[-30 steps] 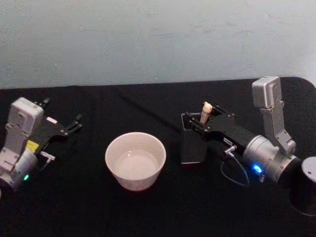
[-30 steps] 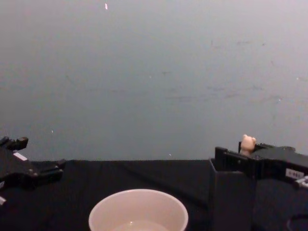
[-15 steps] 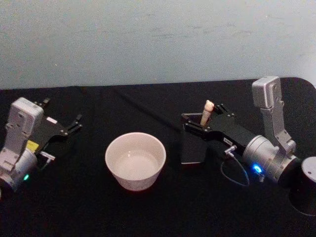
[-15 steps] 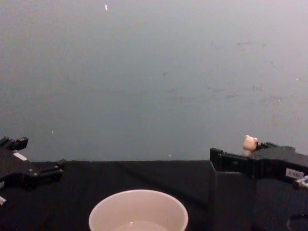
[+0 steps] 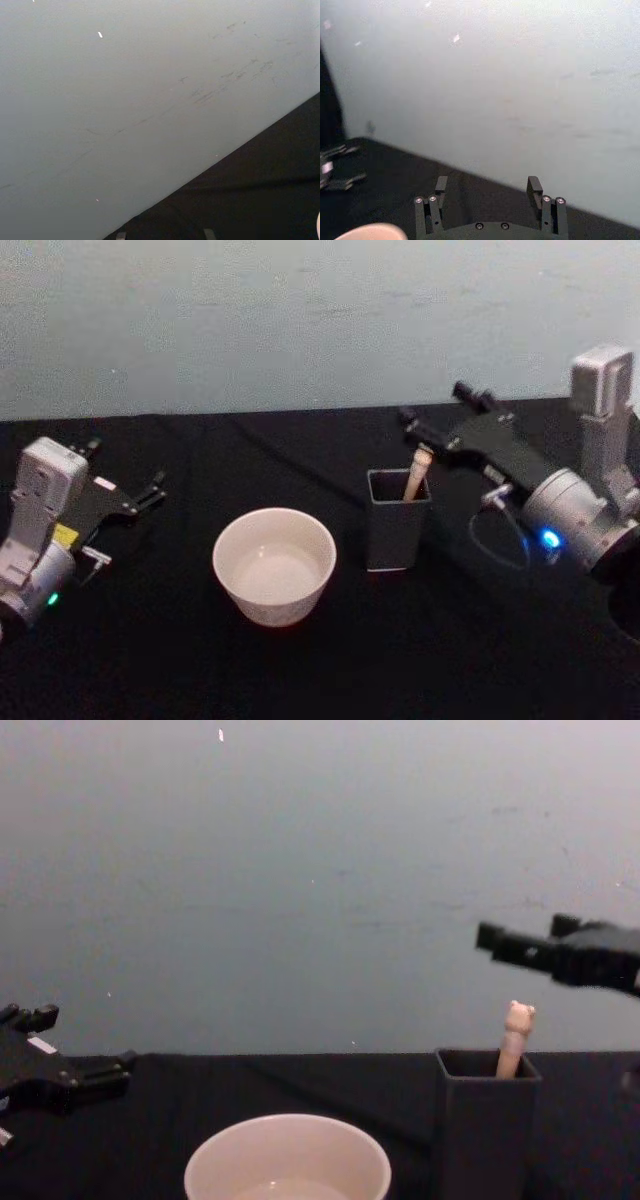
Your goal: Pick up the stirring spoon with one hand, stir inside the cup, then place it back in its original position.
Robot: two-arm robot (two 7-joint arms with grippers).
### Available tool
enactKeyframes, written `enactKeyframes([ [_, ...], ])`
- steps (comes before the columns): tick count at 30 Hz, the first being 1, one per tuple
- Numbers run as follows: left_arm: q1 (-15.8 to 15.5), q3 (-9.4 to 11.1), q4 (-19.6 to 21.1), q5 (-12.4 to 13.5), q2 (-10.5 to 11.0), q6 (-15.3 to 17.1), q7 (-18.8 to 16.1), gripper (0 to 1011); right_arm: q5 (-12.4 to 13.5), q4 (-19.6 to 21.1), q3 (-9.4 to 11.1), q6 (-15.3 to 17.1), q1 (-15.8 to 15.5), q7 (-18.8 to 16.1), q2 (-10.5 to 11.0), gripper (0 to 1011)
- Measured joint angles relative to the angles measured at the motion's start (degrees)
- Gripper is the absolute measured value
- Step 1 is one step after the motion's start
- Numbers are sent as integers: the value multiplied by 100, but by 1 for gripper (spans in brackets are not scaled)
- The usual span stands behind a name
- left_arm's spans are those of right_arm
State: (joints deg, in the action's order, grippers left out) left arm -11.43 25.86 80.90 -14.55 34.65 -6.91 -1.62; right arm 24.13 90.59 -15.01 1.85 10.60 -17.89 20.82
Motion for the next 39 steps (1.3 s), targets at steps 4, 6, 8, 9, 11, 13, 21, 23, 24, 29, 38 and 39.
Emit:
enactKeyframes([
  [4,0,0,0,0,0,0,0,1001,-204,-167,161,-147,40,313,-72,1000],
  [6,0,0,0,0,0,0,0,1001,-379,-312,216,-217,60,481,-108,1000],
  [8,0,0,0,0,0,0,0,1001,-512,-442,232,-264,68,582,-126,1000],
  [9,0,0,0,0,0,0,0,1001,-576,-508,234,-287,70,624,-133,1000],
  [11,0,0,0,0,0,0,0,1001,-756,-696,231,-324,70,711,-147,1000],
  [13,0,0,0,0,0,0,0,1002,-876,-846,214,-330,51,747,-154,1000],
  [21,0,0,0,0,0,0,0,1001,-1207,-1192,136,-337,-35,795,-231,1000],
  [23,0,0,0,0,0,0,0,1001,-1271,-1285,114,-320,-47,793,-260,1000],
  [24,0,0,0,0,0,0,0,1001,-1289,-1301,111,-315,-49,792,-269,1000],
  [29,0,0,0,0,0,0,0,1001,-1426,-1456,98,-303,-39,785,-330,1000],
  [38,0,0,0,0,0,0,0,1001,-1415,-1434,98,-300,-39,779,-321,1000],
  [39,0,0,0,0,0,0,0,1001,-1412,-1429,99,-300,-40,778,-319,1000],
])
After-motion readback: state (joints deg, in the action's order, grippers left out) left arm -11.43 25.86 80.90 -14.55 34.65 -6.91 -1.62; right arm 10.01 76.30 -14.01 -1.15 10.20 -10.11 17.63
